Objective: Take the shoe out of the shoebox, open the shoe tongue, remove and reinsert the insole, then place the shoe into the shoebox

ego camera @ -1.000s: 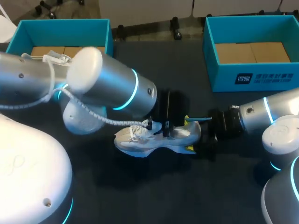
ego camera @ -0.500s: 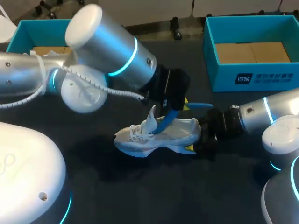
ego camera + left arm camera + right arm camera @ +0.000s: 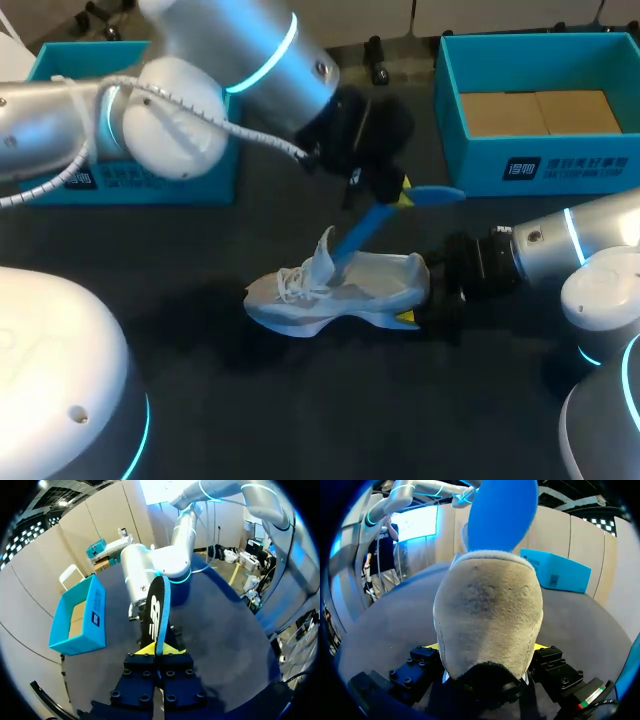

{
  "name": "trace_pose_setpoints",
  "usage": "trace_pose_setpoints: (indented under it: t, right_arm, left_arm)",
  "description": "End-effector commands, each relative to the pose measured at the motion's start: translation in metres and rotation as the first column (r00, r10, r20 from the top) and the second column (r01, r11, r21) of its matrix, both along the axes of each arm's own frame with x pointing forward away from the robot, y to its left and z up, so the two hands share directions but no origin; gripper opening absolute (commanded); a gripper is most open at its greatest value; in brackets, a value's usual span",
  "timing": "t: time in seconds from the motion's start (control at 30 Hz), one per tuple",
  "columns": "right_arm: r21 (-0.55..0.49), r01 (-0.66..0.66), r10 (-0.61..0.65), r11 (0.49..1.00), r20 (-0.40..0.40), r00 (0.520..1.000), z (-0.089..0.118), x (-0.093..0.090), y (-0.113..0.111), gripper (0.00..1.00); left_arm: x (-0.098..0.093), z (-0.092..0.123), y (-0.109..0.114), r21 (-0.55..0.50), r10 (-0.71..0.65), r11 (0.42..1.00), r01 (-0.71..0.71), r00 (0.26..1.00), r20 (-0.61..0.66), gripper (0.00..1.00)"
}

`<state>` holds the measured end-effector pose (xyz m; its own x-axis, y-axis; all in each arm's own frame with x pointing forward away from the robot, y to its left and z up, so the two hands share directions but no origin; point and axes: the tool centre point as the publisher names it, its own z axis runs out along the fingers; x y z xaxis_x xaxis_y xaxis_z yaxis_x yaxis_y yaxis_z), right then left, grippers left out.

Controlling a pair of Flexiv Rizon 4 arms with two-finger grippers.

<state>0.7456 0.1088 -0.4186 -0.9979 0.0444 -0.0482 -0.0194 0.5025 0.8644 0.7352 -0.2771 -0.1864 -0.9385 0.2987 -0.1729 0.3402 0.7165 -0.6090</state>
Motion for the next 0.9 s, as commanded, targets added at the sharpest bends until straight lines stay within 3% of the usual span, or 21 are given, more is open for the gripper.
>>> trace_pose_setpoints:
  t: [0.03, 0.6, 0.9]
  right_arm:
    - [-0.005, 0.0, 0.0, 1.0, 0.0, 1.0, 0.001, 0.0, 0.001, 0.0]
    - [-0.005, 0.0, 0.0, 1.0, 0.0, 1.0, 0.001, 0.0, 0.001, 0.0]
    - [-0.005, 0.0, 0.0, 1.0, 0.0, 1.0, 0.001, 0.0, 0.001, 0.0]
  left_arm:
    - [-0.001, 0.013, 0.003, -0.014, -0.014, 1.0, 0.014, 1.0, -0.009, 0.0]
    - [-0.007, 0.07, -0.025, -0.173, -0.024, 0.985, 0.003, 0.993, -0.116, 0.0]
    - [-0.01, 0.102, -0.029, -0.372, -0.061, 0.928, -0.028, 0.972, -0.226, 0.0]
